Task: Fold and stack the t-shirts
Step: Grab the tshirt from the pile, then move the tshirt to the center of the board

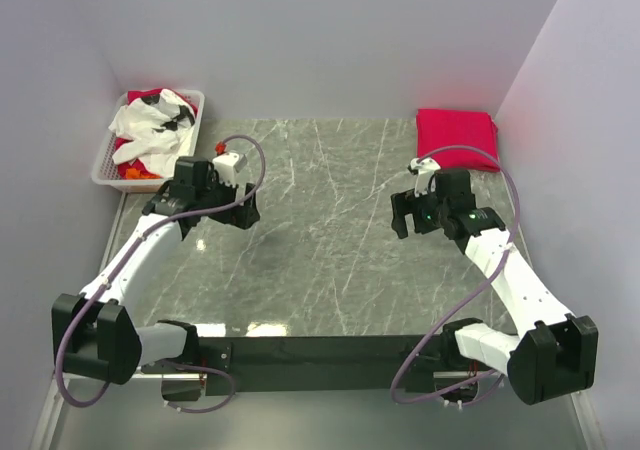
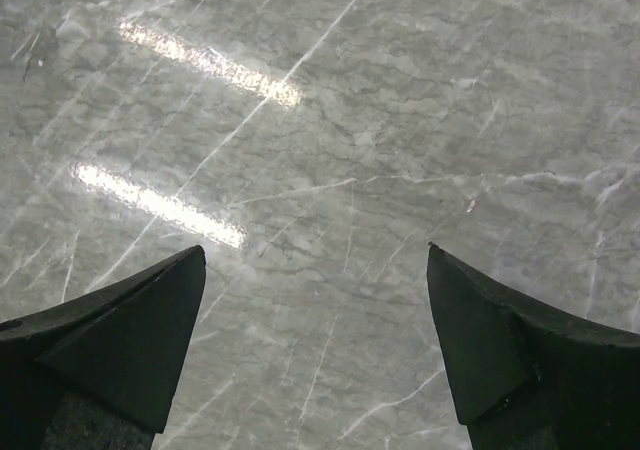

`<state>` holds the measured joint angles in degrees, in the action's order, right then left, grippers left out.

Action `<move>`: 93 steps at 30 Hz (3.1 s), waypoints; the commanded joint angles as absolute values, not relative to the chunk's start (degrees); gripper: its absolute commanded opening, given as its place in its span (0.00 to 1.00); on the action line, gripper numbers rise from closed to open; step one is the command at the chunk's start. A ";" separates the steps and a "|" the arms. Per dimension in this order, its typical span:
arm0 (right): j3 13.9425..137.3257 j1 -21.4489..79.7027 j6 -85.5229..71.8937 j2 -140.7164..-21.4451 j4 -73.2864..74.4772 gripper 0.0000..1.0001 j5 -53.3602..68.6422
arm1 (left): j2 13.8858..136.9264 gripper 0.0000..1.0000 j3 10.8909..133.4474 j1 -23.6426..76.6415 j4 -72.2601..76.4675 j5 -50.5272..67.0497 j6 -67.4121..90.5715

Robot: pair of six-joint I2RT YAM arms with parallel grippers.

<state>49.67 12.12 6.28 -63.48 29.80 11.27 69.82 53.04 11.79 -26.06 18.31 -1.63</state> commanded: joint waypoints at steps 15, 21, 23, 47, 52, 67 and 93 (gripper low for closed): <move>58.09 11.51 5.54 -73.91 31.20 0.97 13.53 | 105.71 0.99 107.08 -14.14 -29.52 22.94 -1.49; 59.50 11.43 5.71 -77.16 31.73 0.97 14.59 | 120.13 0.98 118.55 -16.52 -29.97 15.49 -6.41; 59.68 11.34 6.06 -77.87 32.16 0.97 14.68 | 124.26 0.98 120.49 -17.22 -30.06 14.42 -7.82; 60.64 8.18 6.15 -79.28 33.22 0.97 16.17 | 125.26 0.00 131.31 -19.07 -27.16 15.54 -8.53; 61.87 4.23 5.54 -78.57 33.49 0.97 19.24 | 113.74 0.00 130.16 -17.94 -26.19 27.32 -4.84; 66.89 -4.22 5.63 -75.68 37.44 0.97 25.58 | 92.47 0.01 132.54 7.20 -16.54 34.27 12.81; 58.01 -4.57 18.29 -72.15 46.06 0.85 21.27 | 74.56 0.79 62.59 -1.74 -38.94 49.58 -27.41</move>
<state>58.87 -4.16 16.49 -69.80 43.72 21.04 81.58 60.77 -13.04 -35.90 44.38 -15.16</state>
